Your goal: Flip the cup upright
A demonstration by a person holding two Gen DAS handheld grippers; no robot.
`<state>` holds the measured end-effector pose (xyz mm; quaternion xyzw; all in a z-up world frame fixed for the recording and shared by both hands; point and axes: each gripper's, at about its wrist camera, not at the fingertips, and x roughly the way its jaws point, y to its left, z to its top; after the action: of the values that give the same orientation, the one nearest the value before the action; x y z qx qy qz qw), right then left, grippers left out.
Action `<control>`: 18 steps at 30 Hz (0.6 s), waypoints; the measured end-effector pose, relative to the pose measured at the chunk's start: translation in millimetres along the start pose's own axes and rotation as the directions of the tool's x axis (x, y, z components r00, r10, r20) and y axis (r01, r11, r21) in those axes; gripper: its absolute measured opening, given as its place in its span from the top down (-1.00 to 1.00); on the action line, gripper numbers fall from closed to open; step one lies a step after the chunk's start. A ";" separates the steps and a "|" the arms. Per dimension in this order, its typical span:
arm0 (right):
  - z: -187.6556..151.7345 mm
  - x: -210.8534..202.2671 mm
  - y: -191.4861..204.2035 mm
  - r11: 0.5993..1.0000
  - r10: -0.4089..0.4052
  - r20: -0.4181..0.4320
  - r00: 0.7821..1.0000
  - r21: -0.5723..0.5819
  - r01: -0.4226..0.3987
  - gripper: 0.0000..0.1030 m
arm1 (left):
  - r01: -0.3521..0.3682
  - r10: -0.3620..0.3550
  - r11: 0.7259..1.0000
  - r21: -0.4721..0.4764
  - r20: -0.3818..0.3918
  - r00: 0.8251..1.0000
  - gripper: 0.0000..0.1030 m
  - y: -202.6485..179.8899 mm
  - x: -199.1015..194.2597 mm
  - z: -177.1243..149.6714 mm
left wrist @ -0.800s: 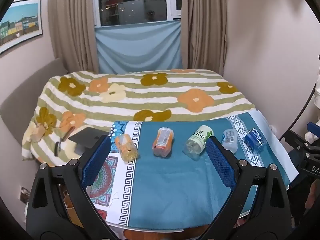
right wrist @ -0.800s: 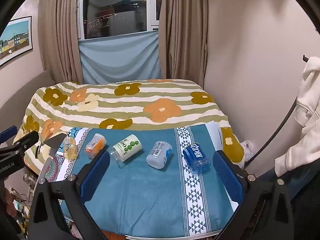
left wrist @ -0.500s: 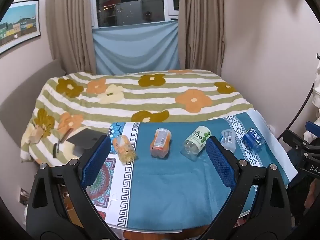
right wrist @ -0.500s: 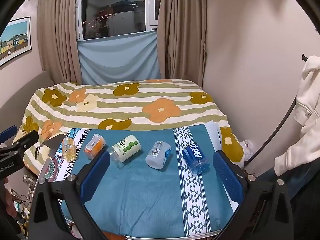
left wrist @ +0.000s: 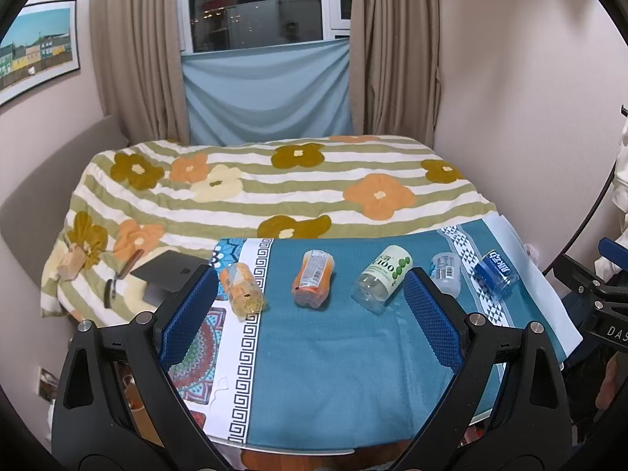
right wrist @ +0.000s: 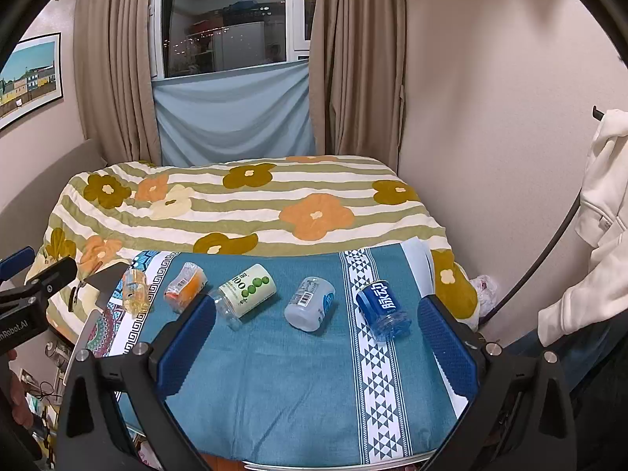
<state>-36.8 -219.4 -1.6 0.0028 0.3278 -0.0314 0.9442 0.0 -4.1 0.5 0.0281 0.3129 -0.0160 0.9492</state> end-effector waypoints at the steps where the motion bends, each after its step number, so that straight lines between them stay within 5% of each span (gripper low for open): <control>1: 0.8 -0.3 -0.5 1.000 0.001 -0.001 1.000 0.000 -0.001 -0.99 | -0.001 0.001 1.000 0.000 -0.001 1.000 -0.96 0.3 0.0 0.3; 18: 2.3 -5.0 0.1 1.000 0.003 0.005 1.000 0.001 -0.003 -0.99 | -0.004 0.004 1.000 0.004 0.009 1.000 -0.96 -3.1 -5.1 1.0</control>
<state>-39.3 -219.1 3.3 0.0037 0.3252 -0.0304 0.9452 -3.7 -7.2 4.3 0.0305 0.3087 -0.0146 0.9505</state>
